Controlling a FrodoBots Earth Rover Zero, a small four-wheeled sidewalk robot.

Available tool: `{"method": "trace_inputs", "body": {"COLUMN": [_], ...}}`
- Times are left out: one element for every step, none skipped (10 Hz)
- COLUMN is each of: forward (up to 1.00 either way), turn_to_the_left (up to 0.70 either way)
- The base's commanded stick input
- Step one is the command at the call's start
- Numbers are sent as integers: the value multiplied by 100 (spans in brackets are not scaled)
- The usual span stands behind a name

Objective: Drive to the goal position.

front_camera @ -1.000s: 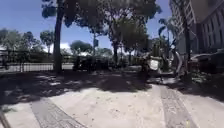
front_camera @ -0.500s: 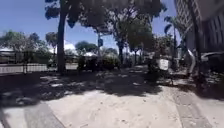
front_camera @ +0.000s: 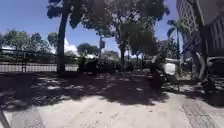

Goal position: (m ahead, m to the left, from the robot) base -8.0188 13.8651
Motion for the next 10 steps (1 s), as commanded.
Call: {"method": "trace_inputs", "body": {"forward": [45, 45, 45, 45, 45, 45, 45, 45, 45, 45], "turn_to_the_left": [0, 0, 0, 0, 0, 0, 0, 0, -26, -27]}}
